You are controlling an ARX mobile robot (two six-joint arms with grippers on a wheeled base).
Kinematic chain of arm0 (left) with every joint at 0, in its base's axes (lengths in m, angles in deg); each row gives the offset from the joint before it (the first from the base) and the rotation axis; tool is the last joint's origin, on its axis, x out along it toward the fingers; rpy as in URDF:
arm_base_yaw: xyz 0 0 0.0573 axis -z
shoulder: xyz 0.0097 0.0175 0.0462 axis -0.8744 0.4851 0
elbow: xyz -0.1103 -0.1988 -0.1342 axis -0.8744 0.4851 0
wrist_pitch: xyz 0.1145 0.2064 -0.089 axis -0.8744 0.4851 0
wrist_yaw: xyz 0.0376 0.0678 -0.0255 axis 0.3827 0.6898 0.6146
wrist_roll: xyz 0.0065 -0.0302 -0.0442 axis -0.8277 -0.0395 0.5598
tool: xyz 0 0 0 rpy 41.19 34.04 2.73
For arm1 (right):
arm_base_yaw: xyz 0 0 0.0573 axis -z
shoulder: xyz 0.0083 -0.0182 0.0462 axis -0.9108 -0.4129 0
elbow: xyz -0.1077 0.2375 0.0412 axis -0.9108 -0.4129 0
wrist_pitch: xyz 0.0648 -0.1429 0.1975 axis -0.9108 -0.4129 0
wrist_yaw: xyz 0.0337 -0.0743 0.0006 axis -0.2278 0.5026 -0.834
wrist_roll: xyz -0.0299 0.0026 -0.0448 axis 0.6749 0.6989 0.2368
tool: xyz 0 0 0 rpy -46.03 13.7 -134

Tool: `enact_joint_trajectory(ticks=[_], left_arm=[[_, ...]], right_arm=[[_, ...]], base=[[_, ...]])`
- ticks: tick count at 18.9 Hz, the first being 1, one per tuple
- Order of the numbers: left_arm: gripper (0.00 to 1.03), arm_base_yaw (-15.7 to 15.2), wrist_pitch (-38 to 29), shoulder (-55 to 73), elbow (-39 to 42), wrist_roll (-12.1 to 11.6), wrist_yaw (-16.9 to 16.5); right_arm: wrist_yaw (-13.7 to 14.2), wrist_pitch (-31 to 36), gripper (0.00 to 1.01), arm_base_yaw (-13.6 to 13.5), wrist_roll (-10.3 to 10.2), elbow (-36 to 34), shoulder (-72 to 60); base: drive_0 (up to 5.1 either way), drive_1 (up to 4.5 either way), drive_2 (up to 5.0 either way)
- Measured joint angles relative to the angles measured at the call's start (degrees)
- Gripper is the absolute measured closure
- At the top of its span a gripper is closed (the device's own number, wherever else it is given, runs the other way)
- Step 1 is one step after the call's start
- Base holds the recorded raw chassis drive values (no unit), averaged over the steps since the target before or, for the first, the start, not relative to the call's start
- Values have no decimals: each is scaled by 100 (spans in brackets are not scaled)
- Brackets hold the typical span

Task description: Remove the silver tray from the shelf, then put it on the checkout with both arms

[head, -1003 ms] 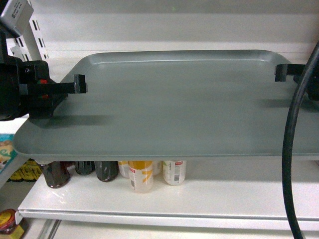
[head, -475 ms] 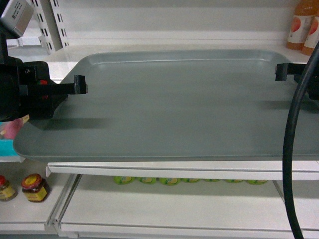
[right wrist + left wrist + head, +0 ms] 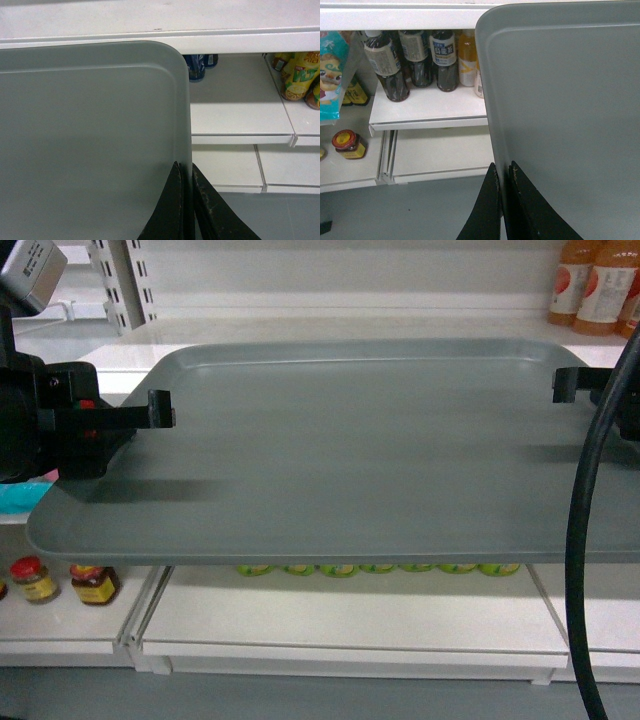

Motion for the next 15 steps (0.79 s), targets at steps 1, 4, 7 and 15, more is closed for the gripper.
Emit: enact_joint_trajectory(ticks=[1,4,7,15], left_arm=[[100,0,-4,0,0,2,-11],[100,-2,-4,0,0,0,-7],[100,2,0,0,0,0,-7],[100,-4,-15,-2,7,0,-7]], right_arm=[[-7,-4,98,0,0,0,-2],[-2,2,98,0,0,0,0],[-2,-17,98,0,0,0,0],[-4,17,98,-4,2,-2,13]], base=[[12,-392,417],[10,-394,415],[4,-400,408],[20,-383,423]])
